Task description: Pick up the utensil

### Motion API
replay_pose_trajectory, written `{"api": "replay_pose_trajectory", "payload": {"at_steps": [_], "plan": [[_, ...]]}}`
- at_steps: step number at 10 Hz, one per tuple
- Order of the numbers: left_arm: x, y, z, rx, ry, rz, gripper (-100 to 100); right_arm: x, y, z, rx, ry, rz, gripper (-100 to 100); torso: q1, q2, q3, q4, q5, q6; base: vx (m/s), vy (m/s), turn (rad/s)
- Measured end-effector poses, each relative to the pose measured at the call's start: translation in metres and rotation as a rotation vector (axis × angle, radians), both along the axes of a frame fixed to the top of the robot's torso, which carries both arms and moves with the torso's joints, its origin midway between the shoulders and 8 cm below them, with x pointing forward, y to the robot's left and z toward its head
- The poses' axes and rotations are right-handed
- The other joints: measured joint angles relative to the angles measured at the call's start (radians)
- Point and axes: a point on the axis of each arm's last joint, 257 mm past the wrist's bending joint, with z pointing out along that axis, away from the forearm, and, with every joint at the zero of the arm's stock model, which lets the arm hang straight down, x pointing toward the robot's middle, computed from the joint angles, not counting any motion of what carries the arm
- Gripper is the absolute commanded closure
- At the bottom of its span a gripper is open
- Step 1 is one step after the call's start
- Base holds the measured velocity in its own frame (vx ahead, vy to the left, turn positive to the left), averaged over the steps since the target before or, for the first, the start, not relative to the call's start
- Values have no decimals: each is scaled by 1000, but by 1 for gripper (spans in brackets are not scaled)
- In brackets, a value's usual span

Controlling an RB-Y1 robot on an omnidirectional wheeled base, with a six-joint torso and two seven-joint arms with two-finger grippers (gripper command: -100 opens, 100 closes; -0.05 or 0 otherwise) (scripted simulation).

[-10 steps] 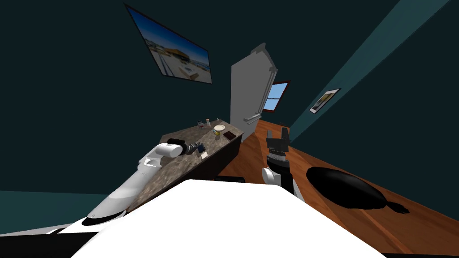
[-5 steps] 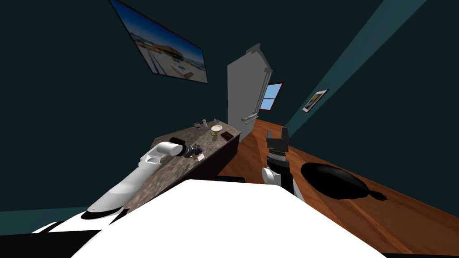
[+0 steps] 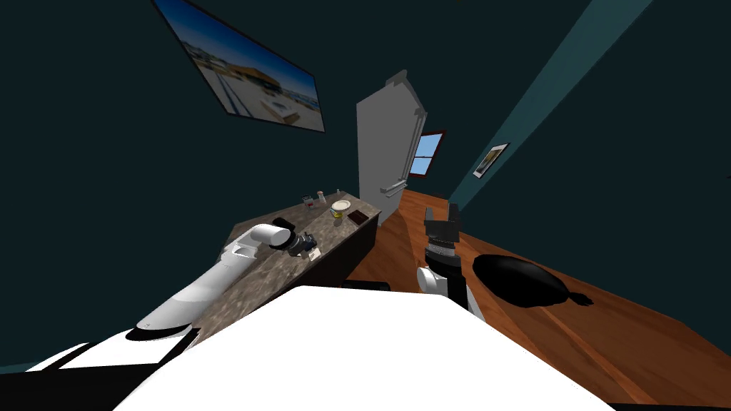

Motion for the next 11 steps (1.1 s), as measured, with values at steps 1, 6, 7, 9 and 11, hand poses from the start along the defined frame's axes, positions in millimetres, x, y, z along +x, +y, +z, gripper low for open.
{"api": "replay_pose_trajectory", "payload": {"at_steps": [1, 6, 7, 9, 11], "plan": [[-9, 3, -2, 5, 44, -4, -100, 0, 0, 0, 0, 0, 0, 0, -1, -1, 0, 0, 0, 0, 47, -28, -160], [-52, 16, -12, 18, 233, -16, -100, 0, 0, 0, 0, 0, 0, 0, 0, -1, -1, 0, 0, 0, 42, -18, -82], [-53, 16, -12, 19, 239, -16, 0, 0, 0, 0, 0, 0, 0, 0, 1, 0, 0, 0, 0, -1, 0, 0, 0], [-55, 18, -13, 24, 241, -19, -100, 0, 0, 0, 0, 0, 0, 0, 1, 2, 1, 0, 0, -1, 7, -2, -41], [-57, 20, -16, 29, 239, -20, -100, 0, 0, 0, 0, 0, 0, 0, 1, 2, 1, 0, 0, -1, 6, -3, -38]]}}
